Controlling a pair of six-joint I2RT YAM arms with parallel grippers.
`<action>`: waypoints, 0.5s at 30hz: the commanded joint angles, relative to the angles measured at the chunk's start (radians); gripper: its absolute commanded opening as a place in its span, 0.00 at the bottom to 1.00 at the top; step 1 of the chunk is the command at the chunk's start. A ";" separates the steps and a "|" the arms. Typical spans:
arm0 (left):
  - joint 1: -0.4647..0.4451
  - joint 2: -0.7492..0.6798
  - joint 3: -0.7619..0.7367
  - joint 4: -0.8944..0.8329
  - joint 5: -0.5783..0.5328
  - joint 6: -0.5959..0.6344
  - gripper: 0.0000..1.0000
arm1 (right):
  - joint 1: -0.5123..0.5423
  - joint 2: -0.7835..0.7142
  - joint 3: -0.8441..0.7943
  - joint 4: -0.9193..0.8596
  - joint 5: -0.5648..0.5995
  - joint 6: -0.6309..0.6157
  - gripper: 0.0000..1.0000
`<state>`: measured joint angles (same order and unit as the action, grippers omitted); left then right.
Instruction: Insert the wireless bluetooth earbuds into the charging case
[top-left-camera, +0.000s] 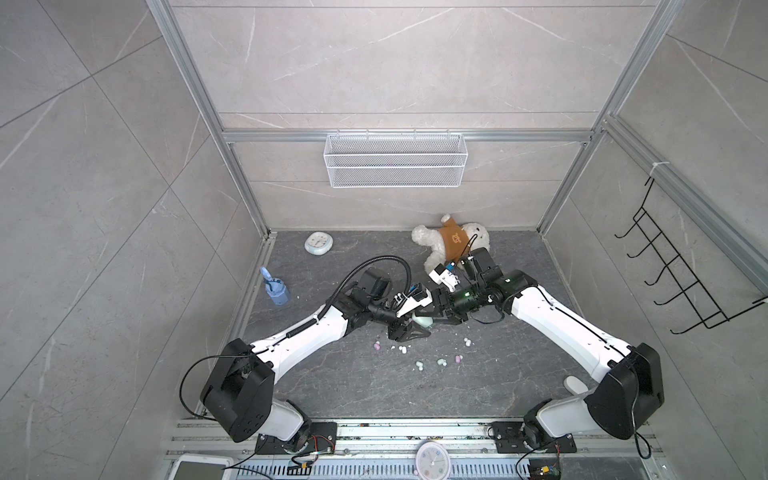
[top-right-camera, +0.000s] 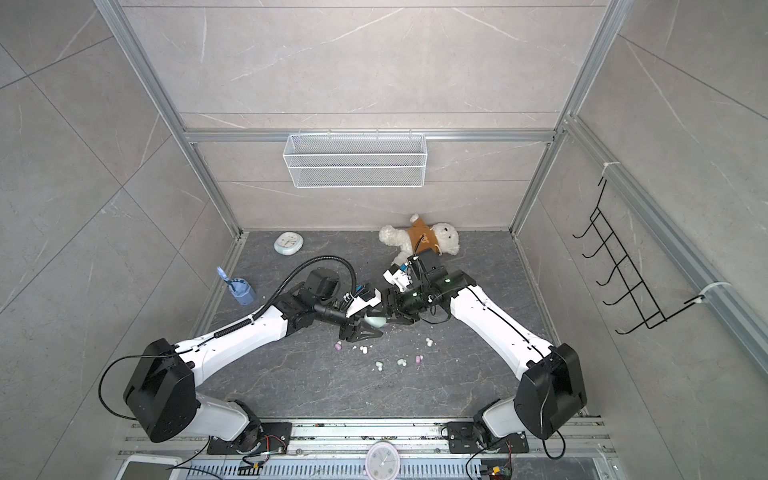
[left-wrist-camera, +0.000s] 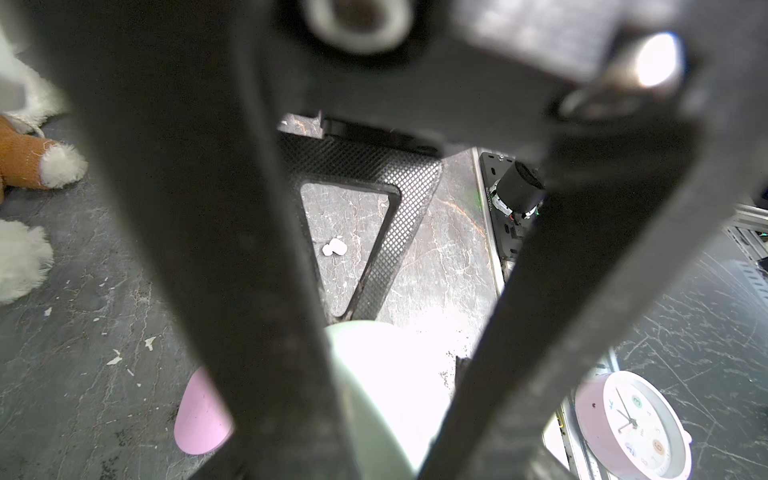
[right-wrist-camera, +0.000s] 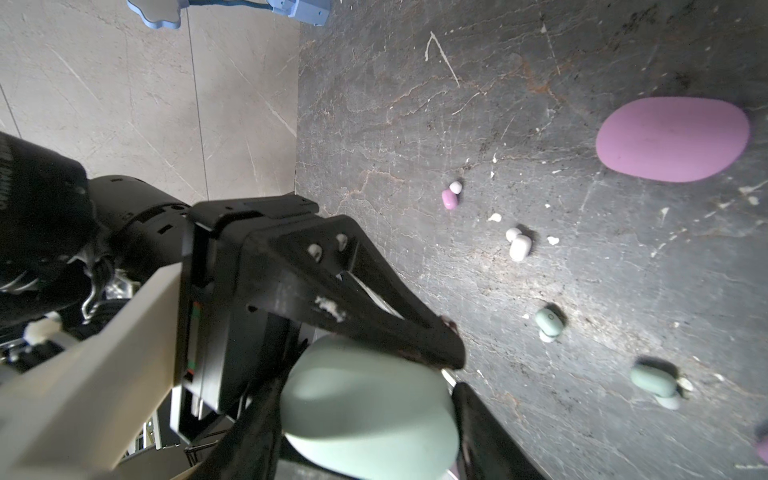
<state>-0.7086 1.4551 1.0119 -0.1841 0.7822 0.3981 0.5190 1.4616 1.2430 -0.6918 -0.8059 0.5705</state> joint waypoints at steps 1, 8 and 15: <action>-0.013 -0.051 -0.016 0.028 0.016 0.026 0.59 | 0.004 0.009 -0.001 0.048 -0.012 0.022 0.39; -0.014 -0.073 -0.036 0.044 0.000 0.034 0.57 | 0.002 0.012 0.000 0.051 -0.013 0.031 0.39; -0.014 -0.078 -0.042 0.072 -0.006 0.022 0.53 | 0.002 0.014 0.003 0.050 -0.011 0.038 0.38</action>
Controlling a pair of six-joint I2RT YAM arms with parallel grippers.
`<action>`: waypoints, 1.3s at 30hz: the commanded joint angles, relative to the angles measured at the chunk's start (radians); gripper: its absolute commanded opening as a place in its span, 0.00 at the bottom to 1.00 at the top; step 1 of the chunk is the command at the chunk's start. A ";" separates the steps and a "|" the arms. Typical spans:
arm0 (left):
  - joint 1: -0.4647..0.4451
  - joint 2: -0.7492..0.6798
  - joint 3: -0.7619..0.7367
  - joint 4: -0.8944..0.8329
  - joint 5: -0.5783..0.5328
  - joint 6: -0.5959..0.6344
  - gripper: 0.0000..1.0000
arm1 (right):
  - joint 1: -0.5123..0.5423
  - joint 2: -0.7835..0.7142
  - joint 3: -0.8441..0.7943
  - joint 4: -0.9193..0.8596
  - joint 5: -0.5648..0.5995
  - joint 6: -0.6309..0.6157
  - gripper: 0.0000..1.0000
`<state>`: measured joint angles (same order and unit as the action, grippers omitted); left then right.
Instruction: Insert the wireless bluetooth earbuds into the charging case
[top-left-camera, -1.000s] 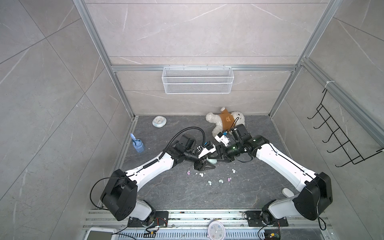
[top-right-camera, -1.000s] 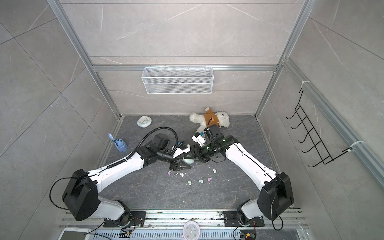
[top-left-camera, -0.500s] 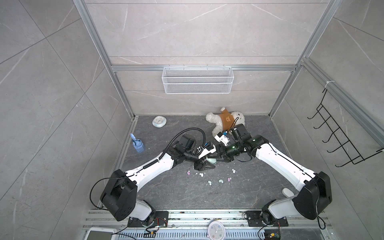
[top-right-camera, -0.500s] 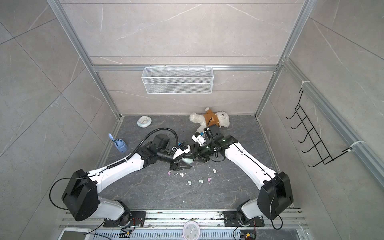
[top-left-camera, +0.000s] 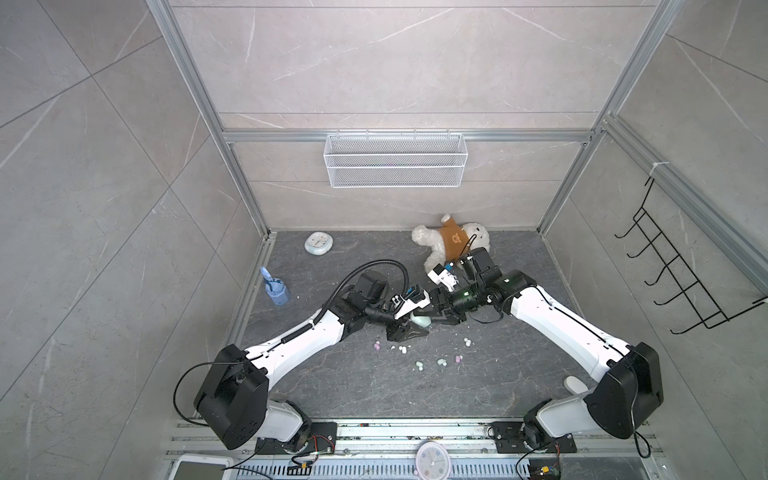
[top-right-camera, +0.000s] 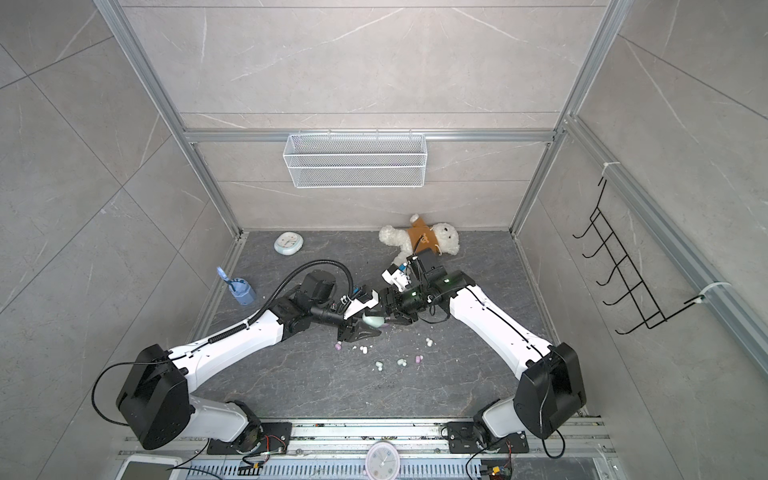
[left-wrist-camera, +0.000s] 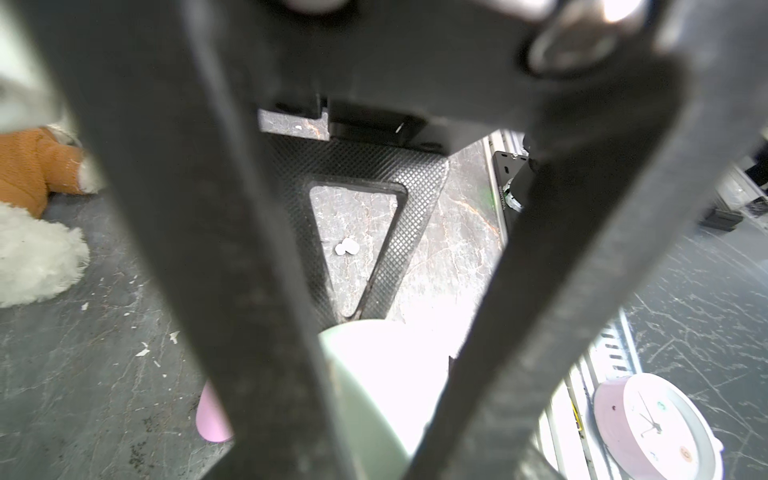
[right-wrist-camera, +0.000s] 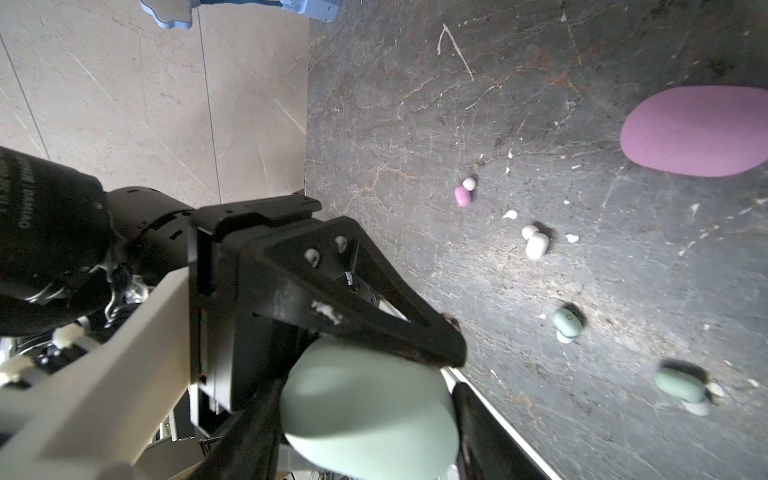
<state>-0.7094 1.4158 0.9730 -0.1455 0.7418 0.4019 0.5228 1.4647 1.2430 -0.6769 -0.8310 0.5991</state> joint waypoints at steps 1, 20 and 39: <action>-0.013 -0.038 -0.003 0.036 0.034 0.015 0.52 | -0.002 0.010 0.003 0.033 0.016 0.010 0.38; -0.013 -0.041 -0.015 0.087 0.015 -0.043 0.36 | -0.002 0.010 -0.004 0.029 0.026 0.015 0.37; -0.010 -0.044 -0.009 0.058 0.050 -0.076 0.23 | -0.025 -0.018 0.007 -0.045 0.064 -0.033 0.72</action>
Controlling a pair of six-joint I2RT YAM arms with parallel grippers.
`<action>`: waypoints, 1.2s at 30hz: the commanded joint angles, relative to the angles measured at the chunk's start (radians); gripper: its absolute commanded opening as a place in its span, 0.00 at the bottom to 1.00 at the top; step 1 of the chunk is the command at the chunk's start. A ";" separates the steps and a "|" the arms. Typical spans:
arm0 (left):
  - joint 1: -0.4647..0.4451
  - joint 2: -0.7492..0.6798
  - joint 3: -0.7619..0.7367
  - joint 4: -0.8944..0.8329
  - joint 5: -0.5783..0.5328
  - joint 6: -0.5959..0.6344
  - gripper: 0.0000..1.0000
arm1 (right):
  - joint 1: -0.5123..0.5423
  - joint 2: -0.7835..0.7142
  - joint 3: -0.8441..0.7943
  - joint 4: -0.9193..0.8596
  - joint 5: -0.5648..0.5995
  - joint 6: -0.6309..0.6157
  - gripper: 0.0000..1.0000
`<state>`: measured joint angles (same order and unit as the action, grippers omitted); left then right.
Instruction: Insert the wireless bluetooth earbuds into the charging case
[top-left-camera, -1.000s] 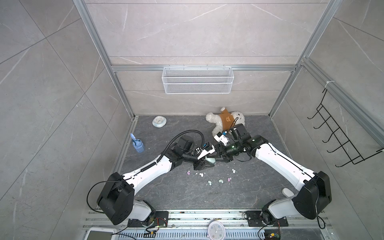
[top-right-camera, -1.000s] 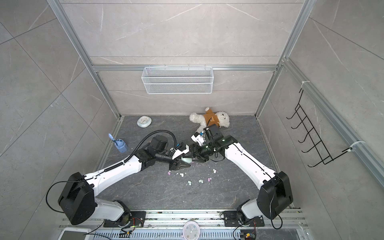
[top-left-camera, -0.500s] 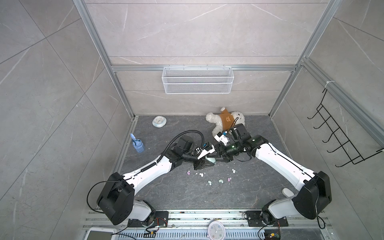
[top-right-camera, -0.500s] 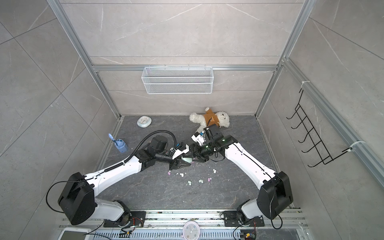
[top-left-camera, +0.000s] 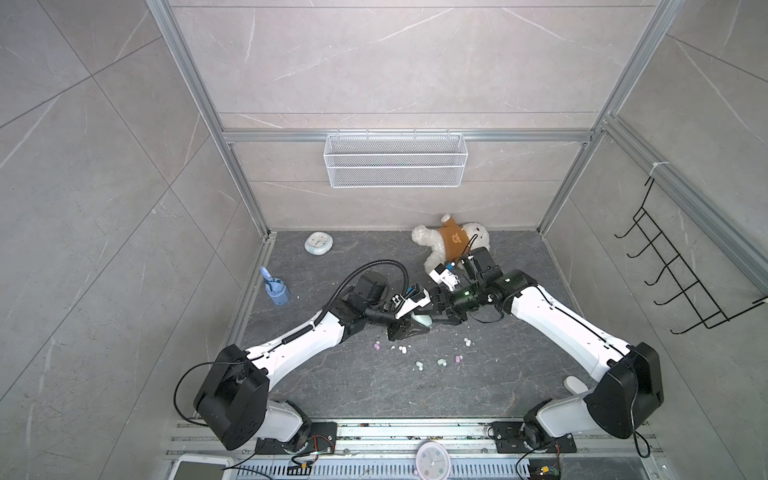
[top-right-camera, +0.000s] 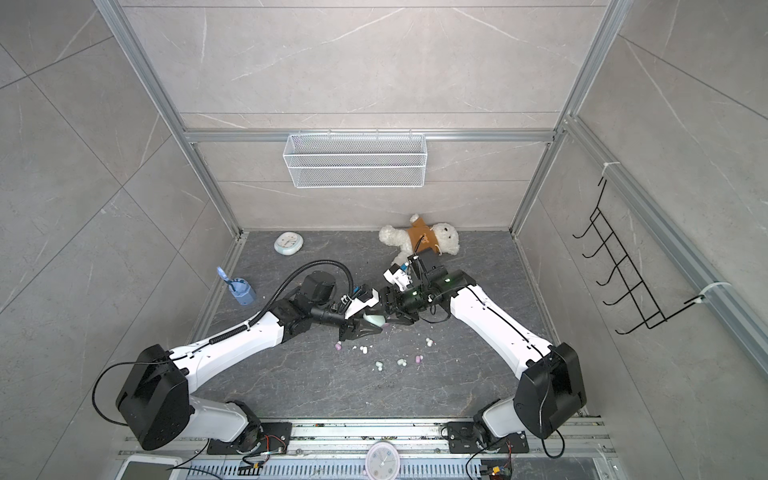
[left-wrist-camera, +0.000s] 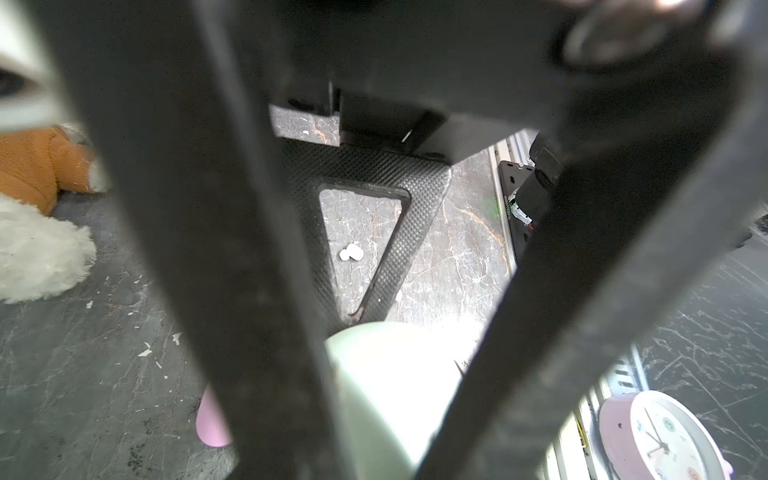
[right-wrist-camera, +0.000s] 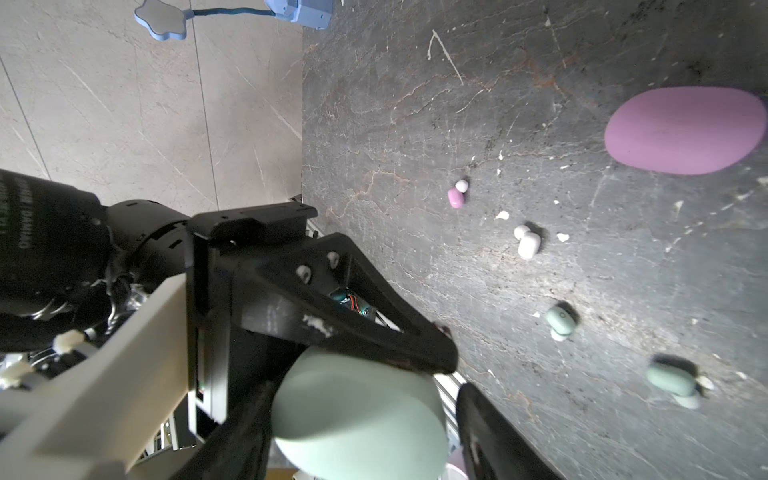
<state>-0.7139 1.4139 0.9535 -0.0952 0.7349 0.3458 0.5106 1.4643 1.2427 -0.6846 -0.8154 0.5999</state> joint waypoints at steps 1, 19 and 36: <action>-0.005 -0.041 0.010 0.005 0.063 -0.025 0.22 | -0.017 -0.019 0.012 -0.047 0.051 -0.042 0.74; 0.011 -0.036 -0.045 0.146 0.132 -0.164 0.20 | -0.072 -0.060 0.032 -0.143 0.095 -0.103 0.99; 0.027 -0.043 -0.132 0.451 0.213 -0.400 0.18 | -0.029 -0.286 0.079 -0.281 0.325 -0.475 0.99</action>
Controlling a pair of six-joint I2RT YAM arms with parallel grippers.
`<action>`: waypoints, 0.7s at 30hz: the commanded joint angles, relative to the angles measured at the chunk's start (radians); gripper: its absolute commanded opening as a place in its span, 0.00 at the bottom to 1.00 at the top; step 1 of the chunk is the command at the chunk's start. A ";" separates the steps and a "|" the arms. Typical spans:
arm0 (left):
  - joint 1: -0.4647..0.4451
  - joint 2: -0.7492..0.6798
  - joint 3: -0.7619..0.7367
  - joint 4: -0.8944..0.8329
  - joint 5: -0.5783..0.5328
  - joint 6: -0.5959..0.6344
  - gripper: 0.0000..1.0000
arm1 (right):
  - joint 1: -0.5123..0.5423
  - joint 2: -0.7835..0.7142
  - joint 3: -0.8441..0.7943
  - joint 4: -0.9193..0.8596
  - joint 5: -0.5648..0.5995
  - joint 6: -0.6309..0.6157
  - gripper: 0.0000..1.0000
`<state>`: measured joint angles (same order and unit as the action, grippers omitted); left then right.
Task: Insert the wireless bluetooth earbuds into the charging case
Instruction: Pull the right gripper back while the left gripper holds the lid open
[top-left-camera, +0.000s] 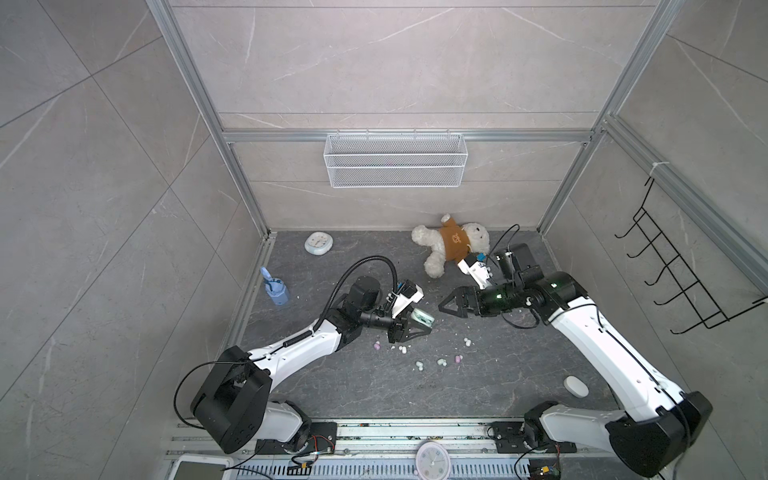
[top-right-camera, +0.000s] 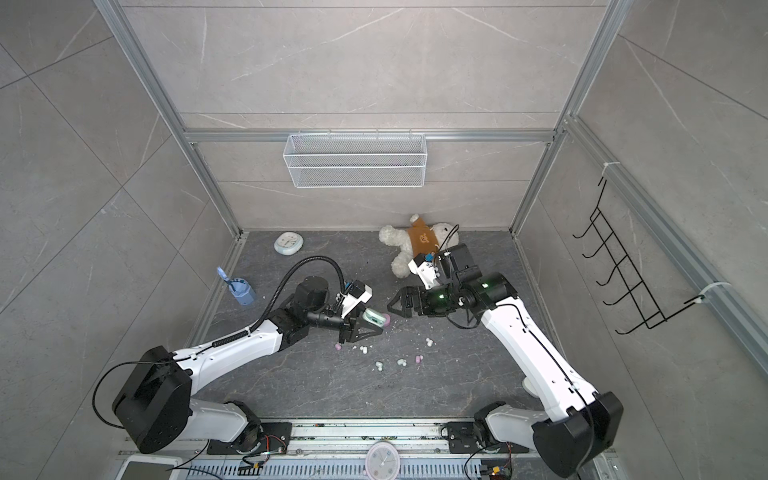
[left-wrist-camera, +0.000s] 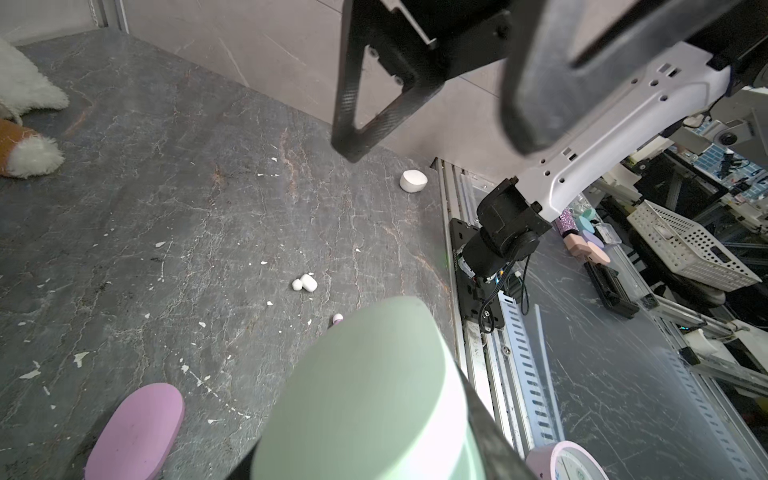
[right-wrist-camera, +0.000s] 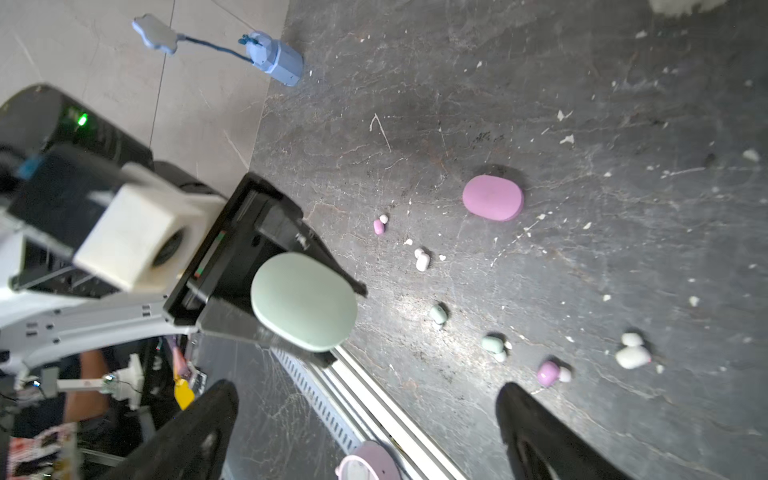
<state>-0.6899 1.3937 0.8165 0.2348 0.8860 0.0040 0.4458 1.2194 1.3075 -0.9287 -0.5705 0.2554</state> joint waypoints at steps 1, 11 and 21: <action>0.003 -0.017 0.010 0.127 0.066 -0.062 0.18 | 0.055 -0.046 0.018 -0.038 0.096 -0.146 0.99; 0.003 -0.002 0.033 0.201 0.109 -0.070 0.18 | 0.237 0.022 0.083 -0.041 0.315 -0.203 0.98; -0.001 -0.059 0.014 0.156 0.112 -0.022 0.18 | 0.264 0.075 0.115 -0.019 0.397 -0.178 0.98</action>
<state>-0.6899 1.3842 0.8169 0.3653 0.9611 -0.0486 0.7033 1.2842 1.3846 -0.9463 -0.2340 0.0822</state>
